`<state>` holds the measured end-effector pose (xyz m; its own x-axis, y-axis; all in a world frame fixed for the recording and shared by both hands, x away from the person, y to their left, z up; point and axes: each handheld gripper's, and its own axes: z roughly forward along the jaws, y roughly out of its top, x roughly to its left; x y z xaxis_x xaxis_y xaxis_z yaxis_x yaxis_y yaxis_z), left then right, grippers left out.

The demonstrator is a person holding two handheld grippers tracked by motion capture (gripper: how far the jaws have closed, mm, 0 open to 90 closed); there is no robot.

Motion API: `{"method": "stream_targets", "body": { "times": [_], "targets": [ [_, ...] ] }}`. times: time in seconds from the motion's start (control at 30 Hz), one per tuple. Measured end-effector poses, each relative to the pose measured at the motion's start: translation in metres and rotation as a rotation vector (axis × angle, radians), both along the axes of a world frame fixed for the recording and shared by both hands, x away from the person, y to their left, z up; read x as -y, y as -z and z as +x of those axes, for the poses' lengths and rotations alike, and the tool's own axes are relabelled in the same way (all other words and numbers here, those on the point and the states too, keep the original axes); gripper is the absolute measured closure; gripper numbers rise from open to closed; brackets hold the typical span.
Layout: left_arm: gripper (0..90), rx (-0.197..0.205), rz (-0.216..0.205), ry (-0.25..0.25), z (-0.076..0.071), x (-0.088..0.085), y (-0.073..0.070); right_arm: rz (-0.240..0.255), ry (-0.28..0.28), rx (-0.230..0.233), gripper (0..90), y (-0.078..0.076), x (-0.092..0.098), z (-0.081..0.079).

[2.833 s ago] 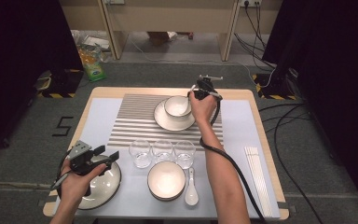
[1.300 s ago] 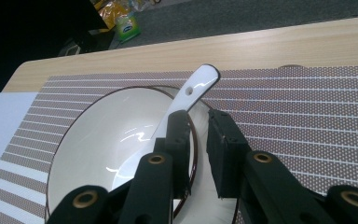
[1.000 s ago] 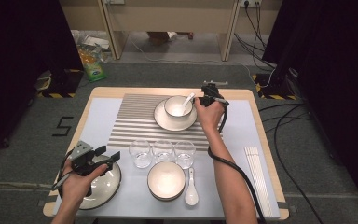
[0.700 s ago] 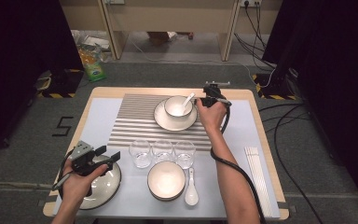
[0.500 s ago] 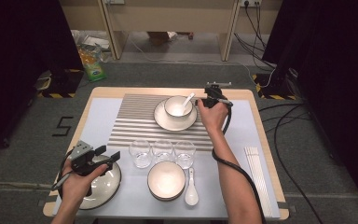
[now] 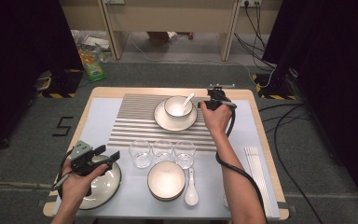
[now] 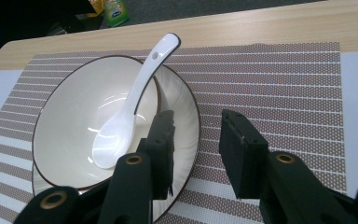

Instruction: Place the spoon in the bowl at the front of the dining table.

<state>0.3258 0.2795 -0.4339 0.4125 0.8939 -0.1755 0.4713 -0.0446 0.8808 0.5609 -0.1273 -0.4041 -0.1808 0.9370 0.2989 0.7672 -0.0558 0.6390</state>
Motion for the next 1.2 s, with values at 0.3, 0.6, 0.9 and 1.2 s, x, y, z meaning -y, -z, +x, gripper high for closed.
{"method": "stream_targets", "body": {
  "times": [0.3,0.6,0.9,1.2],
  "targets": [
    [31.9,0.001,0.0,0.001,-0.001,0.0,0.0,-0.005,-0.001,-0.015,63.7,-0.006,0.008,-0.01],
    [31.9,0.0,-0.002,0.001,-0.001,0.0,-0.001,-0.029,0.003,-0.058,62.5,-0.004,0.022,-0.022],
    [31.9,-0.003,0.011,0.003,-0.002,-0.001,-0.001,-0.041,0.008,-0.09,61.3,-0.002,0.034,-0.03],
    [31.9,0.002,0.008,0.001,-0.002,-0.002,-0.002,-0.061,0.013,-0.131,61.3,0.001,0.045,-0.045]
  ]
}}
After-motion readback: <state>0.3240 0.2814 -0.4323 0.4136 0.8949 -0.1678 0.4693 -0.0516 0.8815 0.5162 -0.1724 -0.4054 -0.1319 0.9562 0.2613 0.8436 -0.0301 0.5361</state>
